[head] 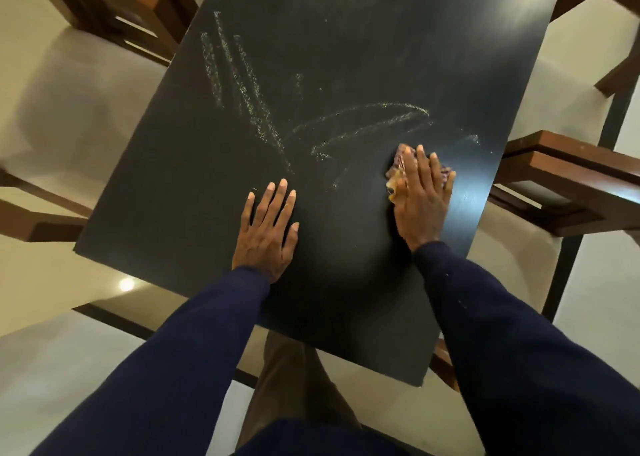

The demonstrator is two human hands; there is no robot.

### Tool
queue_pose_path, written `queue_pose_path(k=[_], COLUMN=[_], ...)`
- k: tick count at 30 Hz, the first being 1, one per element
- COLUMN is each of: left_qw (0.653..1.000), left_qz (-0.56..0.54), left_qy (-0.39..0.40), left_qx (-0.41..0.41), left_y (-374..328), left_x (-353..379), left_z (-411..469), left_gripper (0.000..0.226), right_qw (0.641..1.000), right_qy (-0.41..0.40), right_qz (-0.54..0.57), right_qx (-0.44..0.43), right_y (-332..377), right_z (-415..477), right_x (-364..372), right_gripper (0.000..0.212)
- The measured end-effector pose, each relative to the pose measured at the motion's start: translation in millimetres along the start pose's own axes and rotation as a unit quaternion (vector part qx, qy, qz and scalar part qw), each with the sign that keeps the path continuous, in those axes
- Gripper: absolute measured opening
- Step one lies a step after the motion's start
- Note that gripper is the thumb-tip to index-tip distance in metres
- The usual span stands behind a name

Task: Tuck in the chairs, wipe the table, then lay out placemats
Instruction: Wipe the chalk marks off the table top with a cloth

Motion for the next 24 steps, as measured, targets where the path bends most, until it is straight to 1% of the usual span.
queue_pose_path(k=[1, 3, 5, 7, 9, 11, 13, 14, 15, 17, 18, 19, 20, 21, 22, 24], left_qw=[1.000, 1.000, 1.000, 1.000, 1.000, 1.000, 1.000, 1.000, 1.000, 1.000, 1.000, 1.000, 1.000, 1.000, 1.000, 1.000], left_qz=[0.000, 0.001, -0.003, -0.007, -0.009, -0.013, -0.015, -0.014, -0.012, -0.010, -0.011, -0.011, -0.009, -0.009, -0.010, -0.014], left_qy=[0.001, 0.000, -0.006, -0.011, -0.012, -0.014, -0.015, -0.016, -0.018, -0.023, -0.025, -0.025, -0.025, -0.025, -0.026, -0.028], left_qx=[0.000, 0.002, 0.001, 0.000, 0.002, 0.001, -0.001, -0.002, -0.002, 0.000, 0.000, 0.000, 0.001, 0.000, 0.000, 0.002], left_y=[0.4, 0.9, 0.3, 0.3, 0.3, -0.9, -1.6, -1.4, -1.3, -0.3, 0.0, -0.2, -0.4, -0.9, -1.0, -0.5], left_x=[0.4, 0.1, -0.8, -1.7, -2.0, -1.7, -1.5, -1.5, -1.7, -2.0, -2.2, -2.4, -2.6, -2.8, -3.4, -3.9], left_z=[-1.2, -1.4, -0.6, -1.0, -1.4, -1.3, -0.1, 0.1, 0.3, 0.3, 0.0, -0.6, -0.8, -0.4, -0.3, -0.1], left_gripper=[0.060, 0.060, 0.060, 0.060, 0.060, 0.060, 0.060, 0.060, 0.060, 0.059, 0.059, 0.059, 0.059, 0.059, 0.059, 0.058], right_qw=[1.000, 1.000, 0.995, 0.978, 0.952, 0.937, 0.946, 0.958, 0.972, 0.993, 0.998, 0.999, 0.999, 0.998, 0.996, 0.983], right_qy=[0.000, 0.006, 0.019, 0.045, 0.073, 0.081, 0.067, 0.059, 0.051, 0.028, 0.018, 0.011, 0.009, 0.009, 0.012, 0.027], right_qz=[0.002, 0.003, 0.007, 0.017, 0.018, 0.021, 0.019, 0.017, 0.019, 0.017, 0.013, 0.011, 0.013, 0.016, 0.022, 0.032], right_qx=[0.017, -0.009, -0.094, -0.204, -0.295, -0.338, -0.316, -0.280, -0.228, -0.110, -0.066, -0.041, -0.037, -0.054, -0.088, -0.181], right_y=[15.3, 46.0, 66.7, 69.5, 52.9, 22.7, -4.7, -13.7, -17.6, -6.5, 6.4, 21.9, 38.9, 54.9, 68.0, 80.9], right_z=[8.5, 15.7, 6.6, -19.2, -45.1, -58.5, -57.2, -51.4, -42.6, -21.4, -12.0, -4.9, -0.5, 0.8, -2.9, -25.9], right_x=[3.1, 9.6, 11.8, 10.1, 2.2, -6.7, -14.2, -14.6, -13.3, -7.0, -3.1, 1.4, 5.1, 8.1, 10.6, 12.1], right_gripper=[0.056, 0.061, 0.069, 0.075, 0.077, 0.071, 0.074, 0.076, 0.073, 0.061, 0.057, 0.056, 0.057, 0.058, 0.062, 0.076])
Point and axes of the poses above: each hand's wrist, its own z-axis towards the middle knuckle, its own x-axis out of the palm, y = z × x, the point moved 1 cm from there along z, towards the middle knuckle, and after that the axes turned 3 degrees about -y, right-handed, at the moved point
